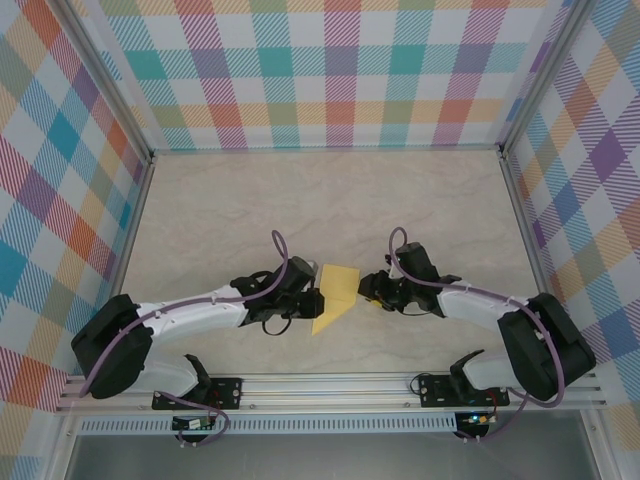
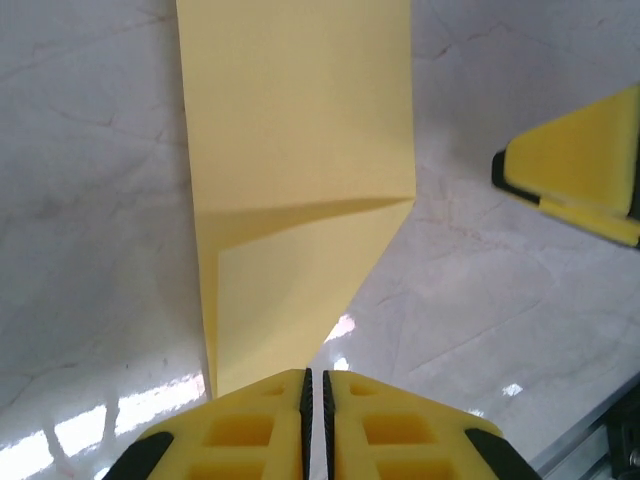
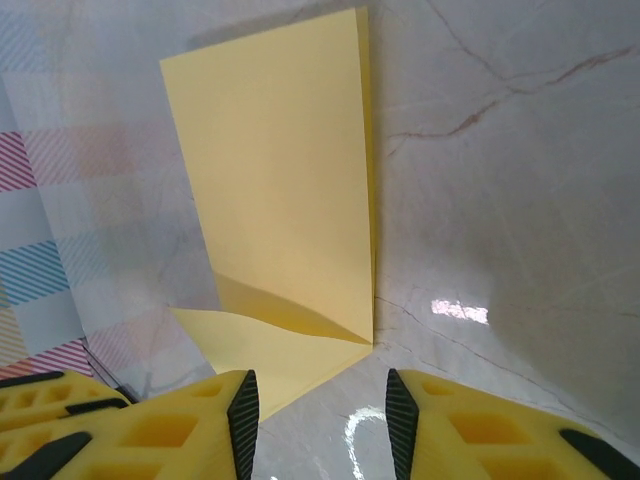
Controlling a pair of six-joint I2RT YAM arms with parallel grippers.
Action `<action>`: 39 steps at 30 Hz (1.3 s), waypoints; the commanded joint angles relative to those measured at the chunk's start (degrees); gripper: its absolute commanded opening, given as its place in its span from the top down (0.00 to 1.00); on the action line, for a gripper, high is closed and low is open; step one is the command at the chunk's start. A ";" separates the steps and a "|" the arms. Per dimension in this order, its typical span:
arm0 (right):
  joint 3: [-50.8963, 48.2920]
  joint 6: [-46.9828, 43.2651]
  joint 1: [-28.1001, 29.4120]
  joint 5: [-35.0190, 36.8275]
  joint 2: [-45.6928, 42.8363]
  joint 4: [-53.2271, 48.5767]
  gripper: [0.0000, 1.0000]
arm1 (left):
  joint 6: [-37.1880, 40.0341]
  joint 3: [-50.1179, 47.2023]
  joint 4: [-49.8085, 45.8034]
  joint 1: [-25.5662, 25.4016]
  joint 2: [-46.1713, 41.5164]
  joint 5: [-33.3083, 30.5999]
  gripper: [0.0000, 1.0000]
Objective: Fold a paper plane with a square sheet of paper (pick it up from the middle)
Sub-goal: Third fold the triangle at the center of the table.
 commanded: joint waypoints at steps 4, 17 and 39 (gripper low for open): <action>3.50 1.88 2.50 -2.22 4.83 0.79 0.58 | 1.98 2.78 -1.50 1.08 5.81 0.21 0.87; 4.92 4.59 4.34 -0.94 9.27 2.19 0.58 | 2.85 2.76 0.47 2.03 11.07 -2.34 0.87; 9.34 1.43 4.07 -2.67 13.16 3.68 0.58 | 3.13 0.90 1.37 2.10 8.20 -1.89 0.84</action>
